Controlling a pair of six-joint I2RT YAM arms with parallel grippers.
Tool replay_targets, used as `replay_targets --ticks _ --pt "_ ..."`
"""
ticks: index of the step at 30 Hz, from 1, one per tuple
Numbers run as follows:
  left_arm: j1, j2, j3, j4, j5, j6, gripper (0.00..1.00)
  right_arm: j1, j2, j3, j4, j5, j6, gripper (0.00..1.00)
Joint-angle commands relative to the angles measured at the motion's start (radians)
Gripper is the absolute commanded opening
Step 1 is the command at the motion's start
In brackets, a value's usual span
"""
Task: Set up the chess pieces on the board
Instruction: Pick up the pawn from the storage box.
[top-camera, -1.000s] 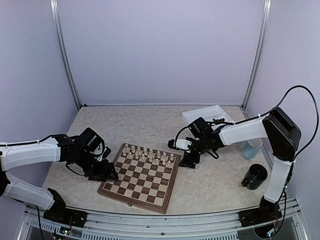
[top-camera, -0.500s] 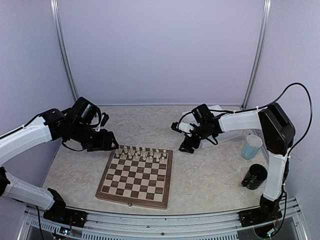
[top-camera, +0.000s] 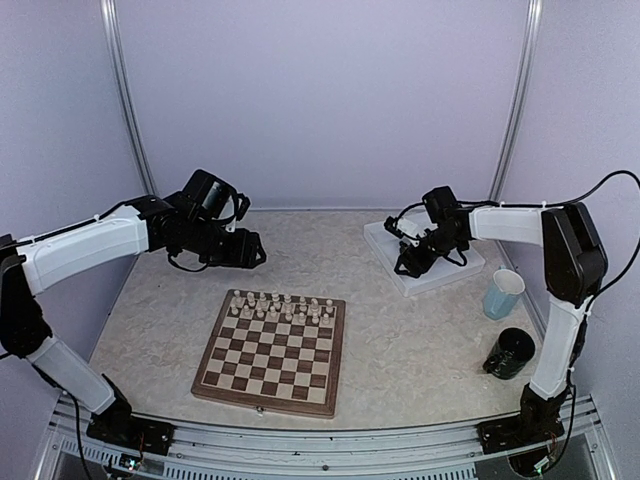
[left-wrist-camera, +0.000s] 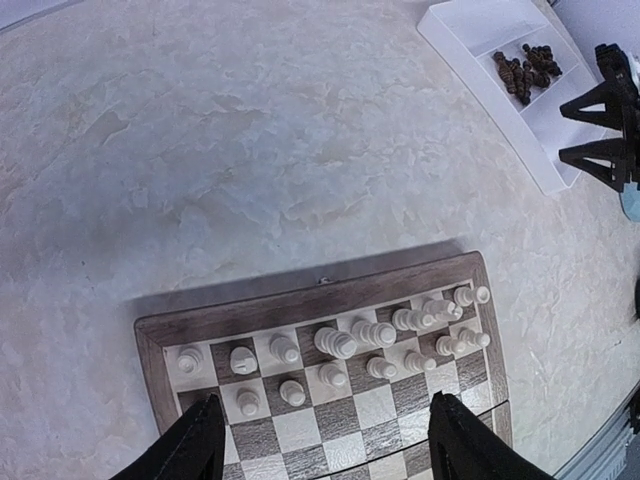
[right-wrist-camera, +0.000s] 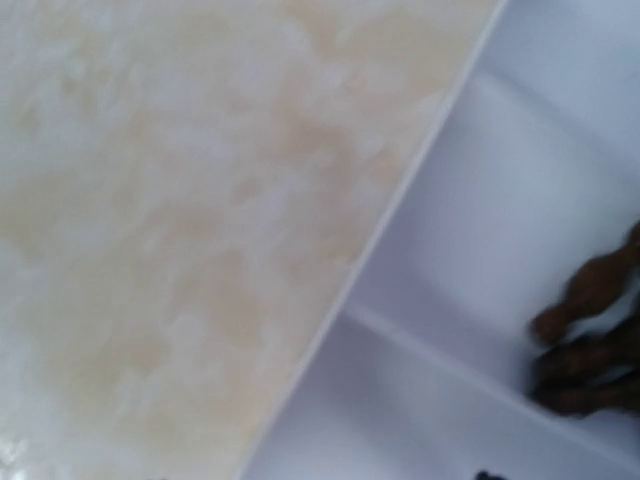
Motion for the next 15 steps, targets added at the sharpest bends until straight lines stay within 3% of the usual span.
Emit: replay_targets --ticks 1,15 --pt "0.018 0.016 0.026 0.055 0.001 0.028 0.69 0.008 0.016 -0.008 -0.098 -0.038 0.024 0.61" --pt "0.02 0.016 -0.035 0.102 0.045 -0.008 0.69 0.022 0.074 -0.015 -0.178 -0.139 0.027 0.3"
